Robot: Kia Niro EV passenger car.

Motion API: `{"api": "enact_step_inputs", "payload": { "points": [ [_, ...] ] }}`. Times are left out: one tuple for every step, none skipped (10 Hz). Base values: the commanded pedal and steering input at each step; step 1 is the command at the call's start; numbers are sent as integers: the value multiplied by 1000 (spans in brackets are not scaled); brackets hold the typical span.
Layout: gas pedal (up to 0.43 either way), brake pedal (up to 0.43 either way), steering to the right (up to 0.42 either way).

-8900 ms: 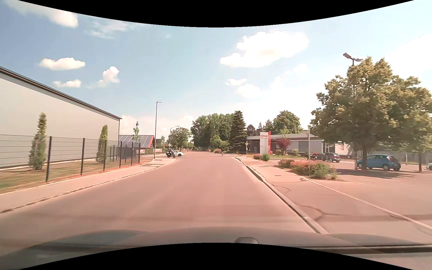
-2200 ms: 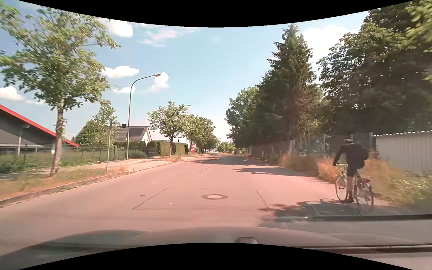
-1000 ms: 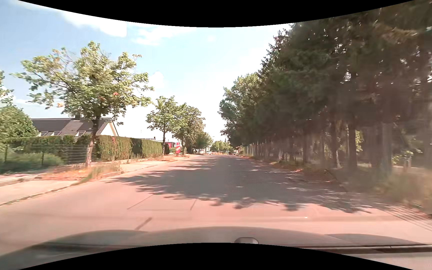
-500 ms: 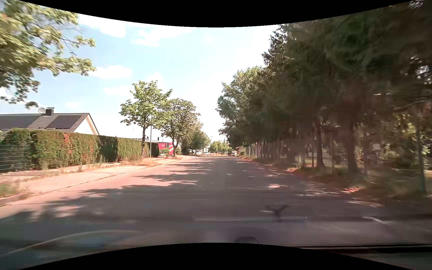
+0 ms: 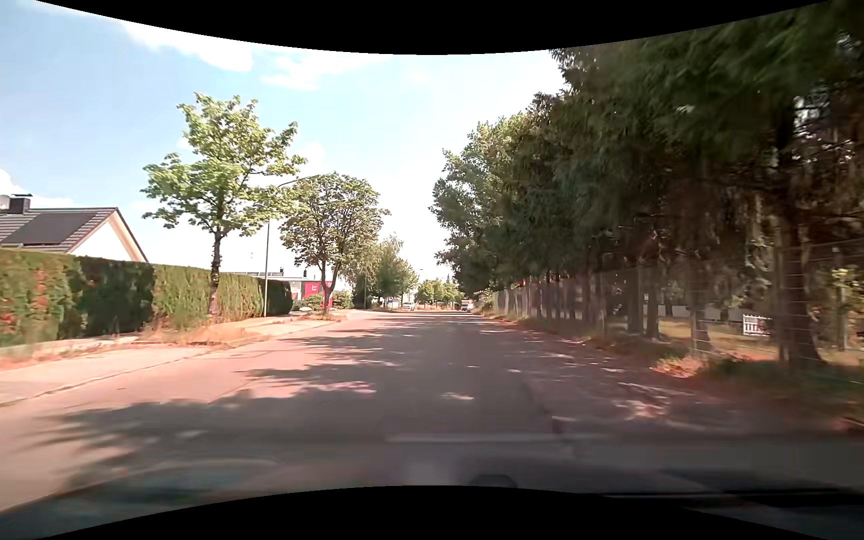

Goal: Follow the waypoints while adhering to traffic rules and regulations

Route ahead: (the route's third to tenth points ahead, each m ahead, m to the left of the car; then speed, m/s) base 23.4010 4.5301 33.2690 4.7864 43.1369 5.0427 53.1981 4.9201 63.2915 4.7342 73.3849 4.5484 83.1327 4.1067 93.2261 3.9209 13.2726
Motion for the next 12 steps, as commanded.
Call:
{"api": "enact_step_inputs", "payload": {
  "points": [
    [169,0,0],
    [169,0,-1],
    [169,0,-1],
    [169,0,-1],
    [169,0,-1],
    [169,0,-1],
    [169,0,-2],
    [169,0,-2],
    [169,0,-2],
    [169,0,-2],
    [169,0,-2],
    [169,0,-2]
  ]
}}
